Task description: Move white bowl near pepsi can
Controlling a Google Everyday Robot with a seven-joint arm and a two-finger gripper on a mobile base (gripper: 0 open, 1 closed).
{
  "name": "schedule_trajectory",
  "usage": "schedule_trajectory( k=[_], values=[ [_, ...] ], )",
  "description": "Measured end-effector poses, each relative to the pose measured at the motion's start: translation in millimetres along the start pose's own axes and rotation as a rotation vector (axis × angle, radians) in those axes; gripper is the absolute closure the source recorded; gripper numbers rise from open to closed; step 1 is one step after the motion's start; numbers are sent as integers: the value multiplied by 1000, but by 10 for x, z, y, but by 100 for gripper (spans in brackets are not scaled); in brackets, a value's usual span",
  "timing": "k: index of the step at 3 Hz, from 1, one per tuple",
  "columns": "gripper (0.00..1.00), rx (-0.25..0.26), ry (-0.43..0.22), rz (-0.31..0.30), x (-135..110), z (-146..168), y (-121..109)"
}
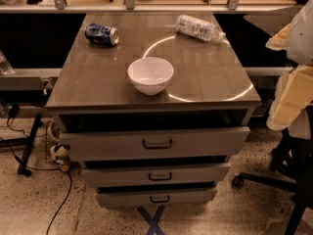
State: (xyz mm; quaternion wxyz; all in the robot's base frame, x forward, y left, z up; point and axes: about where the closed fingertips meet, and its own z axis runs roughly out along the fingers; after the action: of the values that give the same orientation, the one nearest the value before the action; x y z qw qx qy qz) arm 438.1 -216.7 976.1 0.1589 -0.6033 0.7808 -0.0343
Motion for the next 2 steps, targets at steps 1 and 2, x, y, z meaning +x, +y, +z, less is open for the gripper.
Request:
schedule_trajectory(
  k=[1,2],
  values=[
    [0,0,0,0,-1,0,-1],
    [0,9,-83,-147,-570,327,-326]
  ],
)
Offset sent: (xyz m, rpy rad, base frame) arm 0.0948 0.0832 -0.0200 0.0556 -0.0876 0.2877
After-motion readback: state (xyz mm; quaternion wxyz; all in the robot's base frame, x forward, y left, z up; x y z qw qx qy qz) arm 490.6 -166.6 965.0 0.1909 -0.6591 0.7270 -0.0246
